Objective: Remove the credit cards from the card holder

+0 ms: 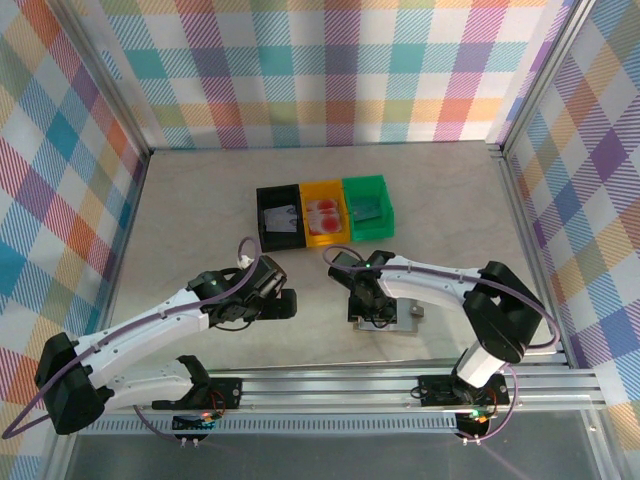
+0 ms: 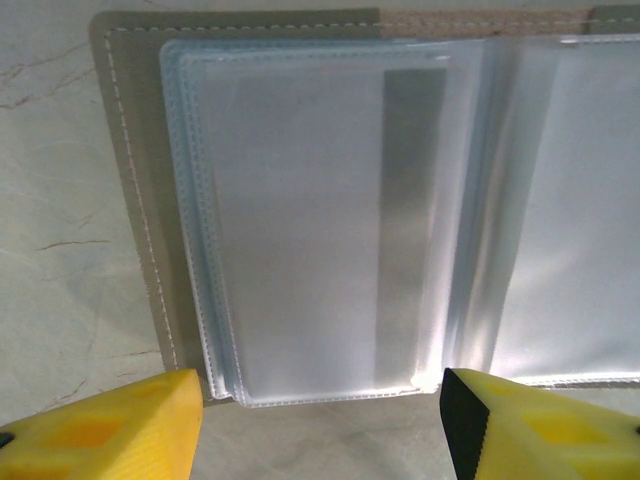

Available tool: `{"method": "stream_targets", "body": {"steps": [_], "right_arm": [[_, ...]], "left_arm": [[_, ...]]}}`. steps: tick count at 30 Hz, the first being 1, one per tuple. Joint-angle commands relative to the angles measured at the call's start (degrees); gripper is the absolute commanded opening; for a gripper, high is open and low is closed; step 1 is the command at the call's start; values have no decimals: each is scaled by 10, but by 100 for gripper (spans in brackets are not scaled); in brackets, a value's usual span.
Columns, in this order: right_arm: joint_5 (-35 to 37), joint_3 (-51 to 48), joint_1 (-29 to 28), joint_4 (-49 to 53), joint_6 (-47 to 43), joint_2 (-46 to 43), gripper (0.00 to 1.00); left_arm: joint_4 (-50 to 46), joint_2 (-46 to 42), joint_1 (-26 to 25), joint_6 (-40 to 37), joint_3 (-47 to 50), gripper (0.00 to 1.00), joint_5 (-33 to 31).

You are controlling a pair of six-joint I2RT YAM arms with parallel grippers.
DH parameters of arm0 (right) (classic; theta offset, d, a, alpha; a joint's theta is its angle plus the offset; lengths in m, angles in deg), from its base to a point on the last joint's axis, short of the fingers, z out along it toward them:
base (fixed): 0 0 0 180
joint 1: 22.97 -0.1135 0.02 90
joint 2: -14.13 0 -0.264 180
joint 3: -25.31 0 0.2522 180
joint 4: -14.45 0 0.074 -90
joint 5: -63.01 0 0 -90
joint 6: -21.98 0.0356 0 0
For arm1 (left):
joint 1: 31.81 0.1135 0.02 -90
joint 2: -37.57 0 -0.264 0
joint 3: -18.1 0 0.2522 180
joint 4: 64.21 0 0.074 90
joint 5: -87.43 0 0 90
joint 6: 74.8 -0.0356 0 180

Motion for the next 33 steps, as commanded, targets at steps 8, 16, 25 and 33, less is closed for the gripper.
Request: {"method": "stream_targets", "body": {"steps": [8,16,25,33], "right_arm": [[-5,-8,19,-14,-33,25,60],[-15,-21,35,-26,-47,34,59],[-12,-26,39,-24,-48,27,46],[-11,-27,44,-13,-46,3,35]], "left_arm": [[23,26,-21,14,2,100,-9],[27,40,-27,15,-1,100,-8],[33,58,-38,16,-6,100,-10],[33,67,-41,13,-9,100,-11]]}}
